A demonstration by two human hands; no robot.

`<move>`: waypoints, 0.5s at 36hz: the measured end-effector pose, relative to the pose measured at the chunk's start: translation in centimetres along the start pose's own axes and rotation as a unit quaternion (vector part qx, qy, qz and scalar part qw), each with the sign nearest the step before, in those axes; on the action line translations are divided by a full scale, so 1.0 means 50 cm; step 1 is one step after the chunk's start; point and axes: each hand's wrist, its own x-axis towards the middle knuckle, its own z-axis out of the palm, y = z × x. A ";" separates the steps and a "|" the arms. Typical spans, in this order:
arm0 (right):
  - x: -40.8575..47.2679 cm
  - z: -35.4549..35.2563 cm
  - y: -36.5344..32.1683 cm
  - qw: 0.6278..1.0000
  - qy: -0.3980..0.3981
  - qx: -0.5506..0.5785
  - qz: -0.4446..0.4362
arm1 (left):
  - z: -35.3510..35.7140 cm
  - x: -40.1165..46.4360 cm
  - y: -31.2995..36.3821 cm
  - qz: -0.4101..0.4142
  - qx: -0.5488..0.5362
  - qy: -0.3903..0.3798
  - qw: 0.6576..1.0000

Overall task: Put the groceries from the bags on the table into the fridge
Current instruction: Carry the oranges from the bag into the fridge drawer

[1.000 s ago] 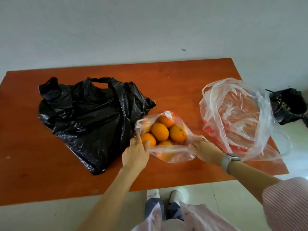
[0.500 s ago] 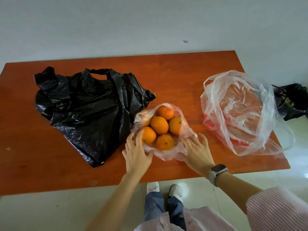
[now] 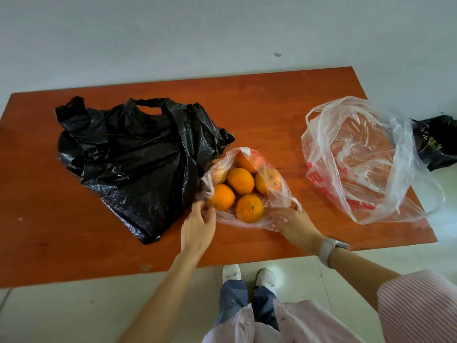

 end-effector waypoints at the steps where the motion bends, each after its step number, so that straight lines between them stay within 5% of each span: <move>1: 0.009 -0.004 -0.014 0.998 0.012 0.051 0.045 | -0.005 0.010 0.015 -0.027 -0.029 0.000 0.999; 4: 0.027 -0.011 -0.048 0.992 0.067 -0.020 0.105 | -0.007 0.028 0.043 -0.012 0.004 0.030 0.999; 9: 0.021 0.014 -0.073 0.929 0.266 -0.250 -0.058 | 0.005 0.025 0.053 0.265 0.113 0.107 0.951; 11: 0.024 0.032 -0.073 0.929 0.251 -0.256 -0.090 | 0.007 0.041 0.043 0.305 0.200 0.061 0.929; 14: 0.032 0.050 -0.075 0.948 0.176 -0.254 -0.073 | 0.001 0.061 0.025 0.257 0.292 -0.029 0.921; 18: 0.046 0.072 -0.073 0.961 0.131 -0.242 -0.030 | -0.001 0.074 0.022 0.262 0.337 -0.043 0.903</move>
